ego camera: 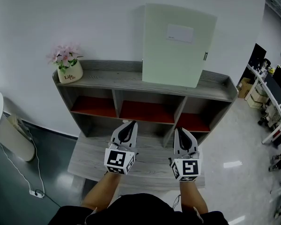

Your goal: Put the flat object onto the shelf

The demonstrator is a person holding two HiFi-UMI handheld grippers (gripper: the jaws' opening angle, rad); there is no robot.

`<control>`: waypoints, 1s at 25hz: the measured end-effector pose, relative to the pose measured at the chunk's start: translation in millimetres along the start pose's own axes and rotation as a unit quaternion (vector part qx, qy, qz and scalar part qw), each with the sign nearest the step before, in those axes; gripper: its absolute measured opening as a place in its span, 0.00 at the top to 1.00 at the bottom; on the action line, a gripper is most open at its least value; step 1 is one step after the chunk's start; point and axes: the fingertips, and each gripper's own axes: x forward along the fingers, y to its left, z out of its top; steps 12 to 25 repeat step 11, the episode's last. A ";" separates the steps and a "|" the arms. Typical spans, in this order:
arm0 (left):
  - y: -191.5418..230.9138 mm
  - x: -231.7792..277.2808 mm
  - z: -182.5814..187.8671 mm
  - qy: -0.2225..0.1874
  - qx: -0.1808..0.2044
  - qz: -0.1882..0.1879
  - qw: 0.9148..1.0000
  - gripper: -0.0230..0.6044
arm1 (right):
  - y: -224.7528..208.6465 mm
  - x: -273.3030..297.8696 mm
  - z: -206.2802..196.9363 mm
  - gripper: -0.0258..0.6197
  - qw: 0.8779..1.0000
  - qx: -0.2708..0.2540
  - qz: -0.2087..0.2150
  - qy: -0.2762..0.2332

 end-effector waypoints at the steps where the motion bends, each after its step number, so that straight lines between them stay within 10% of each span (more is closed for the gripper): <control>1: -0.3 0.1 0.3 -0.001 -0.001 0.000 1.000 0.95 | -0.1 0.1 -0.2 0.92 1.000 0.000 0.000 0.000; 25: 3.0 3.5 -4.7 0.009 -0.004 0.007 1.000 0.95 | -2.4 2.2 -4.4 0.92 1.000 -0.006 -0.003 0.005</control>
